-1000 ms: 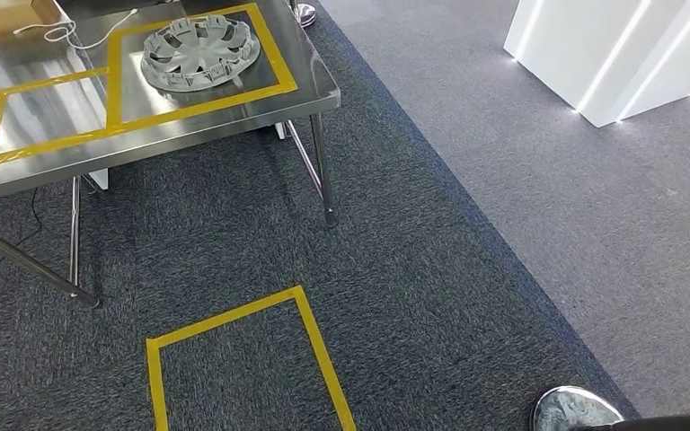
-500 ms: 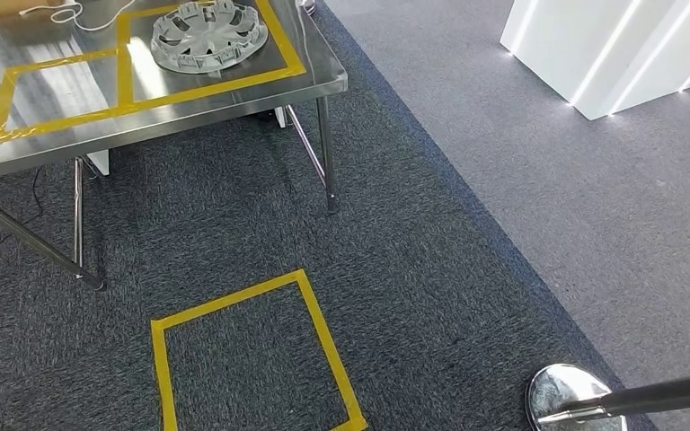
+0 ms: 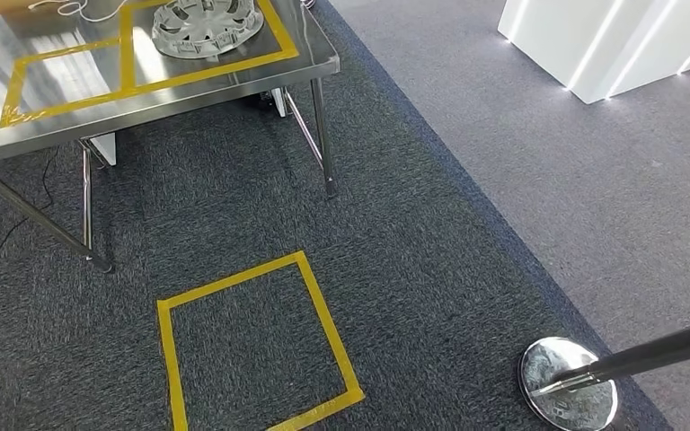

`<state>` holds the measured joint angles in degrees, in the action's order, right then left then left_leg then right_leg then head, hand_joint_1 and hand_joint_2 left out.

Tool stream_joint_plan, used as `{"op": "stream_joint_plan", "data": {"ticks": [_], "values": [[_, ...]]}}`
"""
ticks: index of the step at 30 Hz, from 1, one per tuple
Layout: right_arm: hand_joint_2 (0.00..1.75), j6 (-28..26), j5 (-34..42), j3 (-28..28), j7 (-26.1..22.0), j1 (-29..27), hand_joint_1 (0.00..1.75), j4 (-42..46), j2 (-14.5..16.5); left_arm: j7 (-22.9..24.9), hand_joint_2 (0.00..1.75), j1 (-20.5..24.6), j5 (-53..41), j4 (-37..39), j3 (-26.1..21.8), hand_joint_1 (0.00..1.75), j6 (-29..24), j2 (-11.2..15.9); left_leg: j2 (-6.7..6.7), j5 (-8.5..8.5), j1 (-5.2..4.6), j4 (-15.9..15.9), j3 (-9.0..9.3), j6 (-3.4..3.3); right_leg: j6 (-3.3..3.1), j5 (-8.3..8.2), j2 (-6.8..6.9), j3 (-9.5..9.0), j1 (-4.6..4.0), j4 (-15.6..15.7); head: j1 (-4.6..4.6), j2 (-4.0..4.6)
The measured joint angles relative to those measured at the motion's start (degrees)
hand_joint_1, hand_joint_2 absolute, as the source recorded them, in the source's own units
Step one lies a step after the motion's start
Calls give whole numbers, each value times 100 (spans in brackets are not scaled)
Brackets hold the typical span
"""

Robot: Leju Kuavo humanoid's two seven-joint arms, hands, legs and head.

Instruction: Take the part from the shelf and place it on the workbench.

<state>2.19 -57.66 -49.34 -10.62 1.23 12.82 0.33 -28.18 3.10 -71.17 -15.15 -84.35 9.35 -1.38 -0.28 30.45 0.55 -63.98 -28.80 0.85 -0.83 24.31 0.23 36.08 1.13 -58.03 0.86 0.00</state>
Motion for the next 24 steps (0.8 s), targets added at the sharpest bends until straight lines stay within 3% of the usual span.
{"op": "stream_joint_plan", "data": {"ticks": [2, 3, 5, 6, 7, 9, 10, 11, 13, 15, 17, 18, 20, 21, 22, 24], "values": [[0, -5, -12, -22, 4, 10, 0, 1, 9, 9, 0, 19, -9, 0, 2, 0, -10, 6, 20, 108, -29, 754, 498, -70, 67, -109, -5, 40, 1, 2, -3, -1], [0, -7, -19, -33, 4, 13, 0, 1, 16, 14, 0, 20, -5, 0, 3, 0, -20, 10, 26, 159, -49, 913, 569, -106, 106, -169, -5, 39, 4, 24, 10, -1], [0, 2, -29, -57, 1, 10, 0, -1, 31, 22, 0, 8, 18, 0, 2, 0, -49, 18, 12, 50, -60, 968, 519, -190, 180, -249, -7, 43, 15, 66, 29, -1], [0, 8, -33, -65, -1, 11, 0, -2, 38, 26, 0, 5, 33, 0, 2, 0, -64, 21, -4, -23, -57, 983, 463, -239, 199, -144, -10, 83, 18, 7, 34, -1], [0, 16, -37, -71, -3, 11, 0, -3, 46, 30, 0, 1, 47, 0, 1, 0, -75, 24, -21, -103, -53, 1002, 395, -291, 208, 73, -14, 145, 18, -144, 24, 0], [0, 38, -57, -74, -2, 15, 0, -9, 71, 44, 0, -11, 67, 0, -1, 0, -85, 22, -41, -238, -65, 996, 222, -364, 202, 723, -15, 313, 16, -764, 10, 0], [0, 55, -75, -75, 6, 14, 0, -13, 87, 54, 0, -23, 73, 0, -1, 0, -86, 22, -48, -300, -78, 977, 127, -376, 205, 946, -16, 381, 15, -1138, 6, 0], [0, 74, -97, -75, 18, 12, 0, -16, 101, 63, 0, -32, 76, 0, -2, 0, -84, 22, -54, -361, -91, 950, 27, -377, 209, 1035, -16, 411, 13, -1445, 4, 0], [0, 110, -127, -80, 75, 12, 0, -21, 121, 81, 0, -49, 76, -1, -3, 0, -62, 22, -63, -470, -109, 861, -198, -360, 205, 819, -15, 222, 13, -1566, 3, 0], [0, 134, -124, -104, 161, 17, 0, -23, 138, 110, 0, -62, 72, -2, -4, 0, -25, 21, -62, -540, -118, 741, -403, -322, 174, 584, -13, -344, 5, -948, -3, 0], [0, 146, -91, -150, 270, 27, 0, -24, 155, 148, 0, -75, 55, -2, -5, 0, 1, 19, -62, -593, -128, 622, -542, -270, 132, 680, -12, -892, -21, -173, 3, 0], [0, 151, -60, -180, 350, 30, 0, -27, 166, 172, 0, -81, 38, -2, -6, 0, 8, 18, -63, -630, -128, 585, -585, -239, 108, 750, -13, -1033, -39, 62, 3, 0], [0, 154, 17, -254, 611, 30, 0, -43, 197, 237, 0, -88, -17, -2, -5, 0, 16, 19, -58, -702, -115, 569, -622, -169, 39, 729, -6, -1005, -42, 156, 2, 0], [0, 154, 52, -297, 767, 32, 0, -52, 211, 274, 0, -94, -47, -2, -5, 0, 19, 19, -48, -648, -103, 533, -650, -129, -7, 673, 6, -964, -35, 166, 0, 0], [0, 153, 76, -340, 911, 35, 0, -61, 224, 311, 0, -104, -74, -2, -4, 0, 21, 19, -37, -492, -90, 416, -700, -84, -53, 609, 19, -911, -26, 178, 1, 0], [0, 155, 92, -410, 1079, 37, 0, -68, 238, 367, 0, -120, -113, -2, -4, 0, 21, 18, -22, 58, -53, -119, -867, 0, -108, 480, 38, -760, -27, 181, 4, 0]]}}
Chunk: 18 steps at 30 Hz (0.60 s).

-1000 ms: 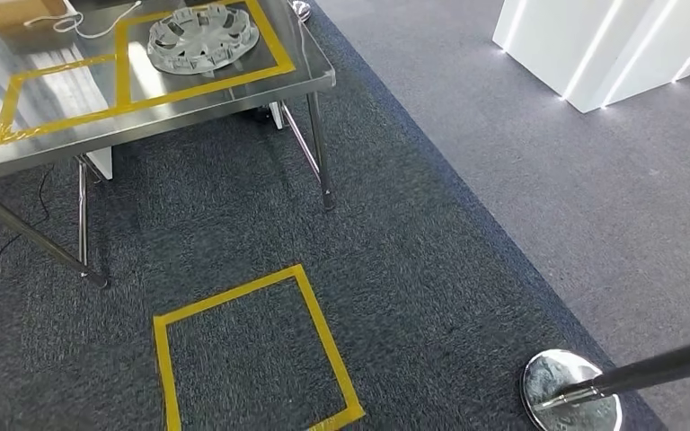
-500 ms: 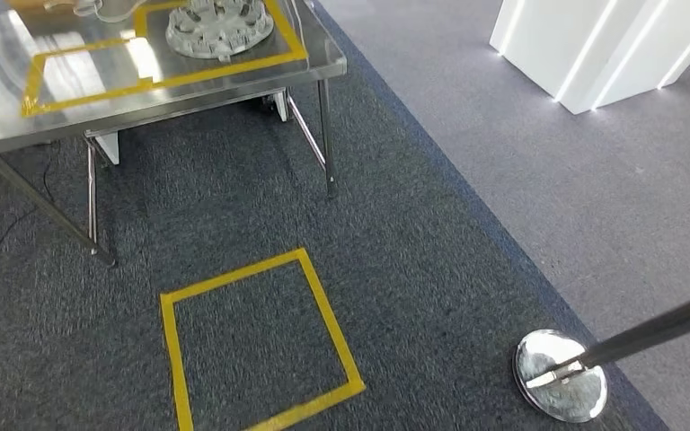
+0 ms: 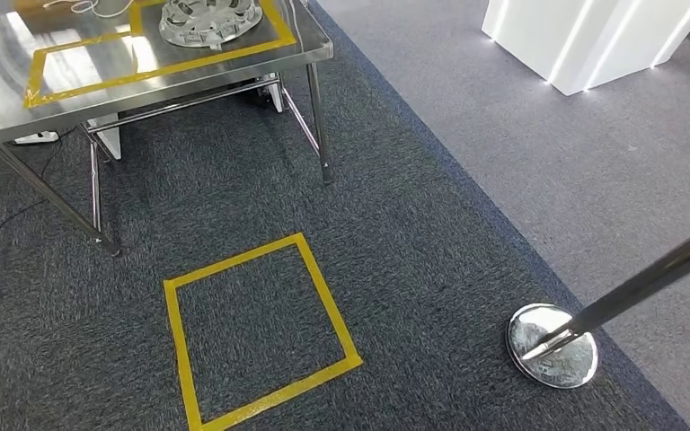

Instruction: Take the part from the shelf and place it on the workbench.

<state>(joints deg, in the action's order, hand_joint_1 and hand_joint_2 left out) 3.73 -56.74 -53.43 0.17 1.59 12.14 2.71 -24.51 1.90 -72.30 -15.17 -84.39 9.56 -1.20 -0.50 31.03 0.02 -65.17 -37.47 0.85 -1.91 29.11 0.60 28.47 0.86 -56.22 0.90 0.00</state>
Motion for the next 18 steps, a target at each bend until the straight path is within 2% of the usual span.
{"op": "stream_joint_plan", "data": {"ticks": [1, 2, 3, 4, 5, 6, 8, 9, 10, 11, 12, 13, 14, 16, 17, 18], "values": [[0, 2, 0, -29, 36, -5, 0, -1, 3, 17, 0, -3, -14, 0, 0, 0, -1, -1, 1, 250, 15, -359, -83, 30, -7, -63, 2, 90, -4, -11, 2, 0], [0, 5, 0, -54, 57, -11, 0, -1, 9, 28, 0, -4, -30, 1, 0, 0, -2, -3, 1, 380, 28, -668, -125, 51, -4, -127, 4, 191, -7, -30, 2, 0], [0, 10, 0, -76, 68, -15, 0, -2, 15, 33, 0, -4, -47, 1, 1, 0, -2, -7, 1, 366, 39, -846, -93, 63, 2, -189, 4, 300, -7, -58, 2, 0], [0, 17, -1, -93, 73, -17, 0, -3, 25, 35, 0, -3, -62, 2, 3, 0, -2, -10, 1, 236, 47, -843, 31, 66, 11, -247, 4, 410, -7, -91, 2, 0], [0, 25, -1, -105, 69, -17, 0, -4, 36, 35, 0, 1, -76, 2, 8, 0, -1, -14, 2, 54, 52, -649, 254, 61, 22, -301, 2, 513, -5, -126, 2, 0], [0, 33, -2, -114, 58, -11, 0, -4, 48, 34, 0, 9, -85, 2, 13, 0, -1, -16, 7, -73, 54, -285, 569, 43, 35, -352, 0, 595, -5, -156, 2, 0], [0, 44, -2, -133, 33, 1, 0, -5, 78, 26, 0, 34, -91, 2, 22, 0, 1, -14, 17, -34, 29, 612, 1205, -26, 88, -458, -2, 697, -12, -188, -2, 0], [0, 46, -2, -142, 22, 6, 0, -5, 88, 20, 0, 45, -92, 2, 24, 0, 2, -12, 20, 38, 9, 917, 1388, -67, 122, -517, 2, 718, -11, -184, -2, 0], [0, 51, -1, -150, 16, 7, 0, -5, 96, 16, 0, 49, -92, 2, 25, 0, 2, -10, 19, 76, -13, 1078, 1454, -106, 161, -579, 8, 730, -8, -168, 6, -1], [0, 55, 2, -162, 9, 4, 0, -7, 98, 14, 0, 46, -92, 2, 25, 0, 3, -9, 14, 33, -13, 1114, 1423, -146, 200, -634, 12, 738, -6, -146, 7, -1], [0, 60, 5, -178, 3, 2, 0, -9, 99, 13, 0, 44, -92, 2, 25, 0, 4, -9, -1, -39, -11, 1135, 1381, -189, 233, -617, 6, 758, 0, -157, 9, -1], [0, 63, 9, -195, -5, 1, 0, -11, 100, 14, 0, 42, -91, 2, 25, 0, 5, -9, -14, -111, -3, 1158, 1327, -238, 257, -493, -3, 798, 1, -237, 2, -1], [0, 66, 16, -213, -10, 0, 0, -14, 100, 15, 0, 40, -90, 2, 26, 0, 7, -9, -27, -188, 5, 1179, 1256, -283, 271, -258, -16, 861, -1, -425, -14, 0], [87, 85, 48, -242, -2, 2, 0, -14, 100, 50, 87, 36, -79, 2, 26, 0, 7, -11, -37, -297, -8, 1170, 1089, -339, 280, 320, -33, 1032, 2, -1091, -36, 0], [131, 97, 69, -259, 32, 2, 0, -15, 101, 127, 131, 34, -63, 2, 24, 0, -14, -11, -40, -349, -19, 1158, 1004, -343, 287, 464, -38, 1099, 3, -1453, -39, 0], [175, 110, 88, -279, 76, 1, 0, -17, 101, 246, 175, 35, -45, 2, 20, 0, -54, -11, -45, -398, -26, 1142, 921, -340, 294, 448, -38, 1122, 4, -1717, -42, 0]]}}
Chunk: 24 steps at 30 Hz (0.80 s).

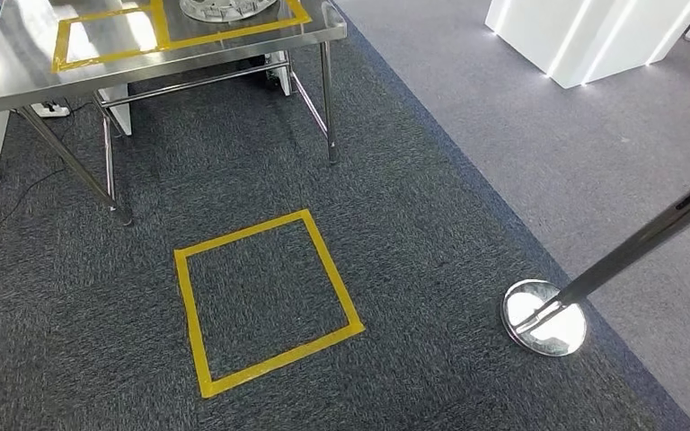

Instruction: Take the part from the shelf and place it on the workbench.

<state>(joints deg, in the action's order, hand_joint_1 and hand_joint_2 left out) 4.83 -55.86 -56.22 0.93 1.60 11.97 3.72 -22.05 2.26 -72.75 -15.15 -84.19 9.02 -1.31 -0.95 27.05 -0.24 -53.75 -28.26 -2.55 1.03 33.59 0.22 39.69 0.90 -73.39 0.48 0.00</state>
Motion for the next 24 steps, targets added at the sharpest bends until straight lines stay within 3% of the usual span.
{"op": "stream_joint_plan", "data": {"ticks": [1, 3, 5, 7, 9, 11, 13, 15, 16, 17, 18, 20, 21, 24], "values": [[175, 9, 10, -24, 49, 0, 0, -1, 0, 165, 175, 5, 28, 0, -6, 0, -57, -1, -6, -47, -5, -27, -87, 11, 4, -141, 1, -52, 2, -105, 0, 0], [175, 13, 14, -60, 98, 8, 0, -2, -4, 472, 175, 21, 103, 0, -29, 0, -157, -3, -13, -111, -3, -129, -245, 46, -3, -464, 3, -466, 7, 311, -2, 0], [175, -68, 283, -84, 73, 19, 0, -1, -13, 825, 175, 32, 459, 0, -53, 0, -294, -3, -8, -137, -20, -275, -382, 95, -39, -402, 3, -1064, -4, 1153, -8, 0], [175, -227, 1360, -104, 14, 30, 0, -1, -16, 1349, 175, 50, 1637, 2, -67, 0, -530, -5, -5, -164, -38, -384, -478, 153, -106, -200, -7, -1326, -19, 1615, -10, 0], [175, -320, 2962, -119, -16, 32, 0, -2, -12, 1660, 175, 61, 3487, 4, -78, 0, -664, -12, 0, -174, -23, -445, -530, 219, -199, -192, -8, -1299, -12, 1672, -10, 0], [175, -343, 4060, -133, -23, 30, 0, -2, -11, 1666, 175, 57, 5042, 4, -85, 0, -668, -14, 24, 54, 4, -718, -644, 295, -290, -254, 13, -1258, -3, 1689, 5, 0], [175, -355, 4138, -142, -32, 26, 0, -1, -16, 1651, 175, 49, 5520, 4, -96, 0, -668, -11, 40, 501, 34, -1401, -897, 368, -335, -303, 33, -1192, -13, 1677, 23, 0], [175, -355, 3667, -145, -35, 14, 0, -1, -22, 1604, 175, 32, 5036, 4, -104, 0, -645, -9, 41, 742, 54, -1990, -1076, 403, -341, -335, 37, -1118, -26, 1647, 22, 0], [175, -350, 3453, -145, -32, 11, 0, -1, -25, 1570, 175, 27, 4705, 4, -105, 0, -621, -9, 41, 699, 56, -2007, -1034, 401, -338, -343, 35, -1092, -32, 1630, 22, 0], [175, -344, 3302, -146, -29, 11, 0, -1, -26, 1541, 175, 25, 4454, 4, -105, 0, -602, -10, 42, 559, 54, -1798, -879, 383, -335, -347, 31, -1079, -39, 1617, 23, 0], [175, -336, 3174, -146, -23, 13, 0, -1, -25, 1508, 175, 27, 4260, 4, -105, 0, -582, -10, 46, 373, 46, -1411, -639, 342, -332, -349, 27, -1079, -48, 1608, 22, 0], [175, -315, 2935, -146, -6, 19, 0, -4, -2, 1435, 175, 36, 3939, 5, -106, 0, -550, 7, 55, 160, 13, -643, -190, 224, -305, -365, 21, -1078, -57, 1603, 16, 0], [131, -307, 2831, -146, 3, 23, 0, -6, 9, 1401, 175, 39, 3807, 5, -107, 0, -534, 15, 57, 130, -11, -420, -72, 174, -281, -379, 21, -1069, -51, 1604, 14, 0], [0, -290, 2528, -146, 21, 34, 0, -7, 18, 1306, 44, 42, 3430, 5, -108, 0, -491, 23, 46, 85, -30, -218, -16, 93, -188, -415, 30, -1058, -33, 1633, 19, 0]]}}
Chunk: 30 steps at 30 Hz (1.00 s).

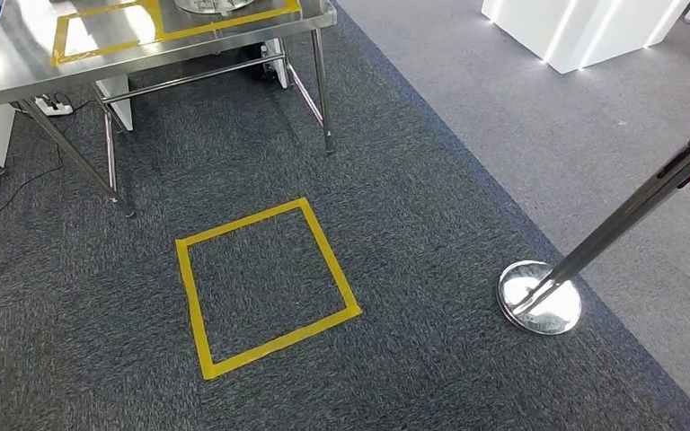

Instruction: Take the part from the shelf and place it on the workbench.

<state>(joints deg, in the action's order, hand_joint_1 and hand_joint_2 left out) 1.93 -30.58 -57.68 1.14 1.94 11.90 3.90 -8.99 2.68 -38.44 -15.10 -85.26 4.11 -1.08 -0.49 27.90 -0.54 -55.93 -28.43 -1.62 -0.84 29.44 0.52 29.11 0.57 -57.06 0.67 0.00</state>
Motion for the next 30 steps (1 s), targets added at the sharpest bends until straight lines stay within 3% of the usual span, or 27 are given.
{"op": "stream_joint_plan", "data": {"ticks": [1, 3, 5, 6, 7, 8, 10, 12, 16, 18, 20, 21, 22, 23, 26, 27, 30], "values": [[0, 17, -126, 0, -4, 1, 0, 1, -6, -39, 0, 3, -154, 0, 0, 0, 24, -2, -5, -45, 18, 85, 26, -31, 27, 45, -4, 18, -4, -41, -6, 0], [0, 76, -405, 0, -31, 0, 0, 2, -19, -139, 0, 9, -475, 1, 0, 0, 122, -11, -18, -133, 60, 222, 58, -85, 69, 317, -26, 212, -5, -440, -29, 0], [0, 143, -714, 0, -57, -5, 0, 1, -29, -269, 0, 12, -823, 4, 1, 0, 267, -26, -22, -153, 56, 213, 11, -106, 107, 668, -44, 587, 14, -1168, -42, 0], [0, 166, -836, 0, -63, -9, 0, 1, -33, -326, 0, 11, -958, 7, 1, 0, 325, -33, -22, -151, 57, 188, -14, -101, 130, 740, -44, 727, 28, -1438, -40, 0], [0, 180, -916, 0, -63, -13, 0, 0, -38, -366, 0, 11, -1051, 9, 2, 0, 365, -42, -22, -142, 62, 153, -37, -90, 154, 694, -43, 773, 45, -1515, -40, 0], [0, 189, -969, 0, -63, -16, 0, -1, -45, -396, 0, 11, -1109, 12, 2, 0, 395, -50, -20, -126, 71, 106, -57, -71, 178, 546, -41, 710, 65, -1377, -41, 0], [0, 210, -1134, -1, -63, -17, 0, 0, -64, -482, 87, 8, -1294, 17, 1, 0, 463, -66, -16, -64, 92, -24, -103, 4, 211, 177, -39, 375, 103, -694, -43, 0], [0, 241, -1406, -2, -63, -15, 0, 0, -75, -613, 175, 11, -1605, 19, 0, 0, 554, -72, -14, 9, 84, -165, -167, 95, 165, 31, -65, 172, 100, -243, -34, 0], [175, 262, -1878, -39, -63, -14, 0, -1, -74, -820, 175, 25, -2147, 21, 0, 0, 646, -84, -5, 57, 93, -246, -218, 202, 2, 8, -83, 197, 81, -207, -20, 0], [175, 262, -2075, -79, -69, -11, 0, 1, -72, -887, 175, 27, -2381, 24, 2, 0, 627, -102, -1, 322, 114, -618, -376, 254, -55, -23, -73, 223, 93, -195, 5, 0], [175, 260, -2287, -81, -87, -14, 0, 17, -73, -946, 175, 13, -2642, 26, 64, 0, 594, -111, 0, 730, 126, -1378, -704, 304, -80, -36, -63, 255, 74, -197, 24, 0], [175, 256, -2359, -55, -98, -15, 0, 37, -73, -965, 175, -12, -2730, 28, 135, 0, 575, -113, 0, 848, 128, -1698, -844, 312, -86, -39, -60, 266, 61, -199, 24, 0], [175, 252, -2384, -13, -106, -15, 0, 63, -73, -970, 175, -48, -2755, 34, 230, 0, 555, -114, 1, 854, 126, -1842, -904, 304, -88, -41, -62, 271, 49, -202, 24, 0], [175, 247, -2359, 37, -112, -13, 0, 95, -73, -959, 175, -89, -2719, 43, 337, 0, 535, -116, 2, 744, 122, -1754, -855, 280, -89, -42, -65, 269, 36, -203, 24, 0], [44, 225, -2164, 211, -121, 1, 0, 190, -64, -900, 175, -189, -2472, 69, 652, 0, 491, -114, 7, 195, 63, -630, -318, 113, -82, -45, -70, 247, 7, -198, 17, 0], [0, 218, -2086, 277, -123, 6, 0, 219, -61, -879, 131, -208, -2378, 72, 755, 0, 481, -112, 5, 109, 35, -353, -196, 63, -68, -49, -66, 249, 8, -196, 19, 0], [0, 197, -1829, 504, -124, 9, 0, 302, -60, -795, 0, -277, -2063, 74, 1097, 0, 423, -105, -5, 69, -17, -159, -143, -2, 24, -80, -50, 252, 26, -159, 29, 0]]}}
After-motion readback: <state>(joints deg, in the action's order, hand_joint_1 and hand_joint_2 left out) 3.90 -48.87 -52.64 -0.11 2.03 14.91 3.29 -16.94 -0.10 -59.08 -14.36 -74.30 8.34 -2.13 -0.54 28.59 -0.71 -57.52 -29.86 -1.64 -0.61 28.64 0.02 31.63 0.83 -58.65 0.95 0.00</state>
